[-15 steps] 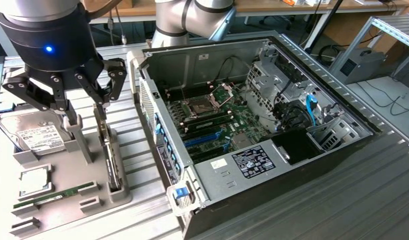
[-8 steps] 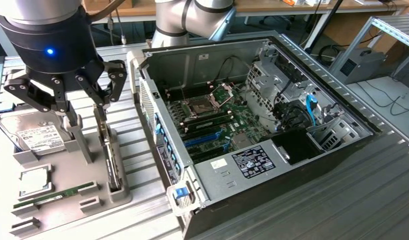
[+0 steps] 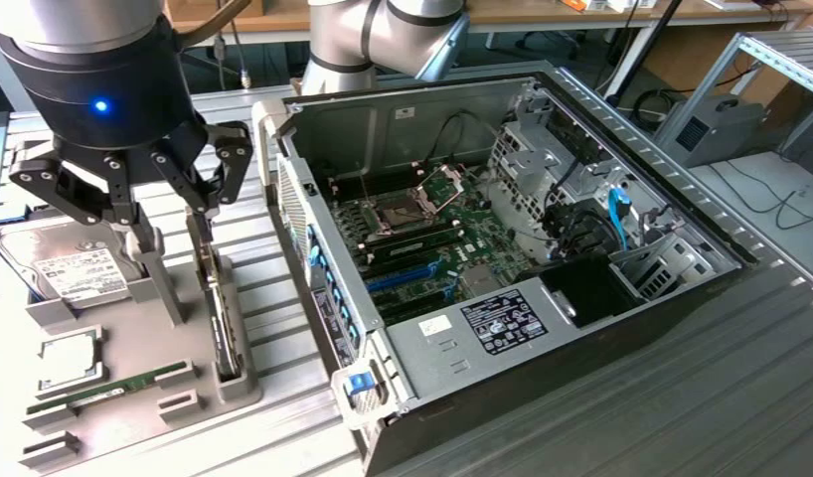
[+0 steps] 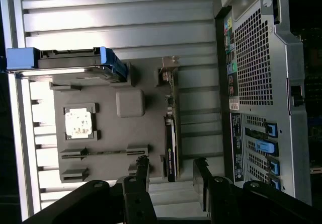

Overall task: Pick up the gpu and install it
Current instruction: 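Pick up the gpu and move the gpu toward the slot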

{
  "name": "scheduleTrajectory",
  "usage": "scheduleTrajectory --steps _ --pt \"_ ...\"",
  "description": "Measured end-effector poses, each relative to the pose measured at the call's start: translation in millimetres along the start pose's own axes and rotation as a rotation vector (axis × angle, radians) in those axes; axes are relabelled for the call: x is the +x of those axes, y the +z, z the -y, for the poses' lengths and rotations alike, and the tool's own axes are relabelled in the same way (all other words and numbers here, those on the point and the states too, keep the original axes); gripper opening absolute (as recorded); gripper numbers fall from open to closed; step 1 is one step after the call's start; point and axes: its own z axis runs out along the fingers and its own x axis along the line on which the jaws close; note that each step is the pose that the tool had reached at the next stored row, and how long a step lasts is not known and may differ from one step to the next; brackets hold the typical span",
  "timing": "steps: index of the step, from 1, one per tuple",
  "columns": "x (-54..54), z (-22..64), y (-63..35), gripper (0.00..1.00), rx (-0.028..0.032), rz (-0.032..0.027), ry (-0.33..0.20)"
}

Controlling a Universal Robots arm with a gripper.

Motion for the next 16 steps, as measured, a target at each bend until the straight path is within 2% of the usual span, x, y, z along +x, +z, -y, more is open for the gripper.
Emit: scheduleTrajectory --steps 7,16 --pt "0.1 0.2 3.5 0.48 0.0000 0.0000 0.000" --pt "0.4 0.7 14.8 0.48 0.0035 0.0003 0.000"
